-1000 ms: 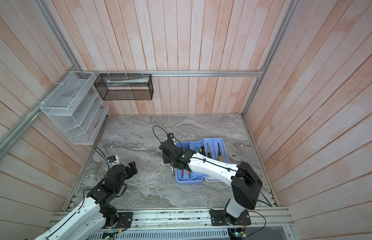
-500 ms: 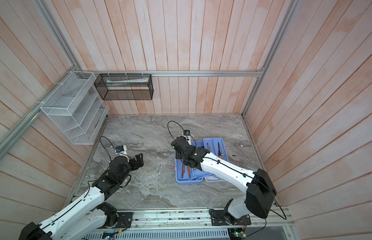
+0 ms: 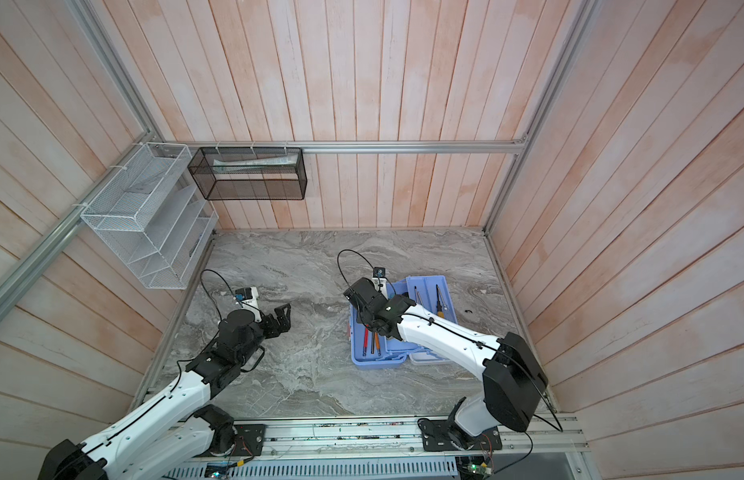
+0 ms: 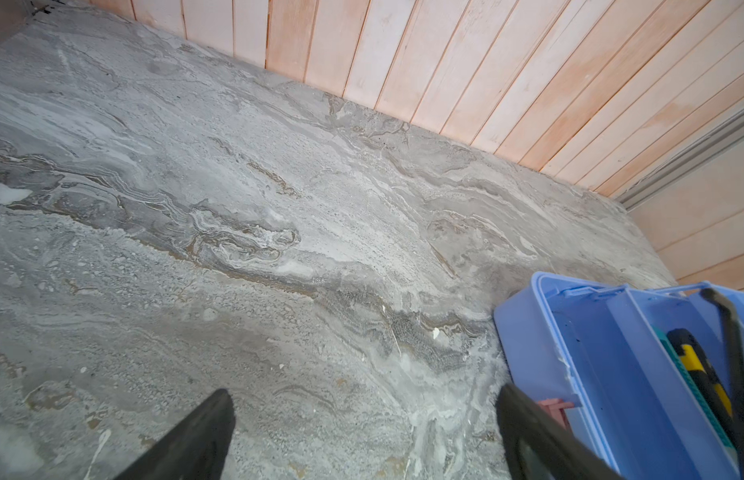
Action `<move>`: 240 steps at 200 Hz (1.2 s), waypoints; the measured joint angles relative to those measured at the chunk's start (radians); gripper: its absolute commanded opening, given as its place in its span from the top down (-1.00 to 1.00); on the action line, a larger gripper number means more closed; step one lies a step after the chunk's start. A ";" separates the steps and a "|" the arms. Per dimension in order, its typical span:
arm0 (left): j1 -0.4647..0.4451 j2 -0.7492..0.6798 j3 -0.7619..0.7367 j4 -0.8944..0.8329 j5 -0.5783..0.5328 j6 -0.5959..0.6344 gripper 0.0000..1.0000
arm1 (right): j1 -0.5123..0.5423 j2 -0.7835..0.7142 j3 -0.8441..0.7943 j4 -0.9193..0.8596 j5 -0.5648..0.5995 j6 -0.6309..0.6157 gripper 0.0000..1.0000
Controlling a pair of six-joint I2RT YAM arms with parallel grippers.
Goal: Pack the tool kit
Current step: 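Lower the black hex key into the compartment while the left arm lifts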
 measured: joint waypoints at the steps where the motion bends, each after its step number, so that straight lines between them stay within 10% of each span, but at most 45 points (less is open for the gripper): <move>1: 0.000 0.001 0.000 0.000 0.001 0.000 -1.00 | 0.000 0.001 0.000 0.000 0.000 0.000 1.00; 240: 0.000 0.059 0.021 -0.047 0.073 -0.035 -0.99 | -0.055 0.142 -0.022 0.098 -0.075 -0.048 1.00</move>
